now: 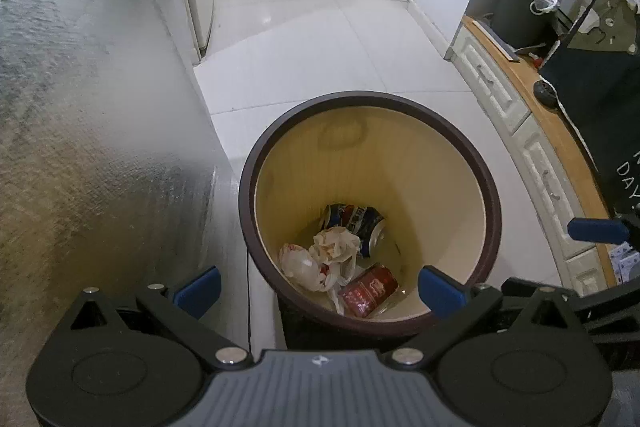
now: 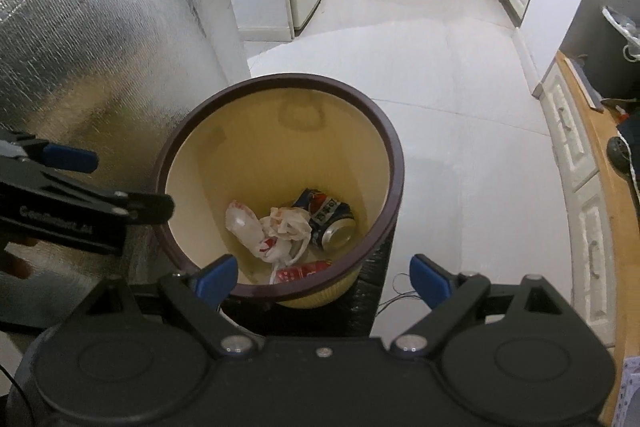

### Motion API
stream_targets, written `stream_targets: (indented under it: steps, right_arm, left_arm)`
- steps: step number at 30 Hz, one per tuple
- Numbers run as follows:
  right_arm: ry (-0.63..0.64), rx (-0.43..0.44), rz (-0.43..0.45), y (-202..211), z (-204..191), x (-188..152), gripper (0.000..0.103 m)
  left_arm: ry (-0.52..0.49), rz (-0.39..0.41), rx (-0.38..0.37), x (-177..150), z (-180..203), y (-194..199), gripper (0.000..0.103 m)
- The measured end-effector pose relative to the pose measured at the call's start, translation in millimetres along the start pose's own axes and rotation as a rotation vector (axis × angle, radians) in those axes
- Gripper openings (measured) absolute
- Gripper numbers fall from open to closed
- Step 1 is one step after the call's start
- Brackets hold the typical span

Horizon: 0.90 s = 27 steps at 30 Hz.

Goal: Collect trash

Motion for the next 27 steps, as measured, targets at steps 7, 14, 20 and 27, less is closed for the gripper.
stream_targets:
  steps: [7,14,20,27]
  right_arm:
    - [-0.006,-0.030,0.013,26.8,3.8,-5.8,0.094]
    - [-0.017,-0.044,0.033,47.7,6.5,-11.4,0.099]
    - [-0.029,-0.036,0.061,61.3,5.0,-15.0,0.103]
    - [-0.020,-0.043,0.105,84.2,-1.4,-17.3,0.103]
  left_arm:
    - [-0.026,0.011,0.003,-16.6,1.1,20.4,0.103]
    - [-0.032,0.028,0.020,-33.3,-4.0,37.7,0.103]
    - [-0.024,0.059,0.020,-41.6,-9.9,54.9,0.103]
    - [-0.043,0.126,0.016,-44.1,-8.0,86.1,0.103]
Point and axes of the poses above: each gripper's, at about its wrist camera, not at the fingertips, and y roughly against the way its jaws point, z to its right, x to its top, the point moved 5 cm from there along -y, roughly the way its jaws point, and after that the axes turned 2 degrees about -z, right-handed, at the moved point
